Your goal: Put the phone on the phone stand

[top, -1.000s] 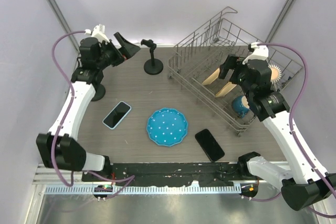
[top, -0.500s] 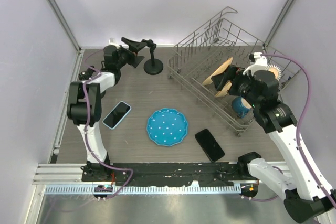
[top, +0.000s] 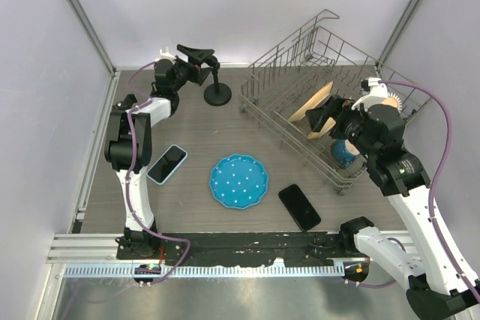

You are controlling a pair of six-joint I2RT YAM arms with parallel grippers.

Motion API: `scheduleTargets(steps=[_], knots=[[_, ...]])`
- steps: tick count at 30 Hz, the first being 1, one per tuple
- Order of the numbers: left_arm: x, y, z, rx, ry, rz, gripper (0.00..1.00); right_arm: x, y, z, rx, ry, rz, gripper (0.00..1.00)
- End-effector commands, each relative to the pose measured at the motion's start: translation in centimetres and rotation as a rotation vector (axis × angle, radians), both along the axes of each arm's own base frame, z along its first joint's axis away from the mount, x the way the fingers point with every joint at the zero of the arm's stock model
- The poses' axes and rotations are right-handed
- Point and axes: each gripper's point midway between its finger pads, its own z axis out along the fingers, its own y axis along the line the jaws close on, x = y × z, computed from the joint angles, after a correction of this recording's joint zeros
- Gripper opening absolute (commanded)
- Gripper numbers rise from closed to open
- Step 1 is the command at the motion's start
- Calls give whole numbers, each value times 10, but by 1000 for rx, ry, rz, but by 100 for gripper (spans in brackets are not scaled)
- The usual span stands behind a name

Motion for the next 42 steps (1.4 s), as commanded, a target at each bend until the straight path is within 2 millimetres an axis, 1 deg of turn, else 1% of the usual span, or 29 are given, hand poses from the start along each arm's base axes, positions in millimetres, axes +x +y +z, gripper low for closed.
scheduleTargets(steps=[1, 4, 5, 8, 11, 12, 14, 15, 16, 20, 23, 24, 25, 26, 27, 28, 29, 30, 31, 32, 33, 34, 35, 36, 37, 38, 39, 41, 42], knots=[[-2, 1, 34, 19, -81, 20, 96, 1, 0, 8, 4, -20, 0, 98], [1, -3, 30, 16, -63, 7, 92, 1, 1, 5, 6, -11, 1, 98], [1, -5, 29, 15, -59, 7, 90, -1, 6, 4, 14, -5, 33, 98], [2, -2, 21, 30, -27, 17, 82, 0, 6, 0, 11, 3, 30, 98], [2, -1, 16, 53, -2, 22, 72, 2, 8, -11, -8, 32, 42, 98], [3, 0, 20, 67, -10, 31, 67, 2, 9, -14, -16, 43, 51, 98], [4, 2, 16, 92, 19, 38, 63, 6, 11, -25, -50, 74, 65, 98], [7, 3, 23, 104, 11, 41, 59, 6, 15, -27, -60, 81, 80, 98], [6, 3, 18, 126, 33, 36, 57, 6, 19, -29, -69, 82, 92, 98], [9, 4, 26, 132, 32, 37, 47, 7, 48, -39, -111, 83, 142, 98], [7, 8, 32, 133, 40, 47, 32, -1, 81, -40, -146, 68, 197, 98], [3, 10, 29, 135, 51, 49, 23, 0, 93, -40, -167, 67, 208, 98], [1, 12, 33, 136, 46, 60, 17, -7, 106, -40, -200, 51, 228, 98], [-6, 15, 45, 143, 26, 70, 11, -9, 115, -40, -213, 43, 241, 98], [-14, 17, 39, 156, 53, 75, 0, -9, 123, -39, -224, 39, 253, 98], [-19, 20, 39, 163, 68, 88, 0, -11, 133, -38, -227, 25, 274, 98], [-30, 22, 57, 165, 51, 100, 0, -10, 139, -37, -223, 21, 286, 98], [-41, 25, 42, 170, 106, 109, 0, -7, 147, -42, -231, 30, 297, 98], [-49, 27, 39, 170, 125, 120, 0, -5, 154, -39, -215, 18, 312, 98], [-66, 32, 43, 165, 137, 147, 0, -7, 161, -40, -206, 19, 336, 98], [-75, 35, 40, 169, 157, 161, 1, -5, 169, -36, -191, 6, 350, 98], [-85, 35, 40, 174, 164, 170, 0, -3, 177, -42, -194, 17, 360, 98], [-96, 41, 23, 188, 214, 204, 0, -4, 185, -41, -185, 15, 378, 98], [-113, 42, 35, 176, 213, 215, 0, -2, 191, -40, -170, 7, 386, 98], [-121, 44, 33, 171, 221, 223, 0, -1, 198, -46, -171, 18, 396, 98], [-132, 46, 16, 175, 258, 235, 0, -1, 204, -47, -156, 21, 409, 98], [-144, 46, 28, 148, 242, 243, 0, 0, 209, -46, -147, 16, 414, 98], [-158, 47, 21, 133, 255, 249, 0, 1, 218, -53, -146, 30, 426, 98], [-165, 46, 29, 121, 235, 252, 0, 0, 223, -53, -140, 28, 438, 98]])
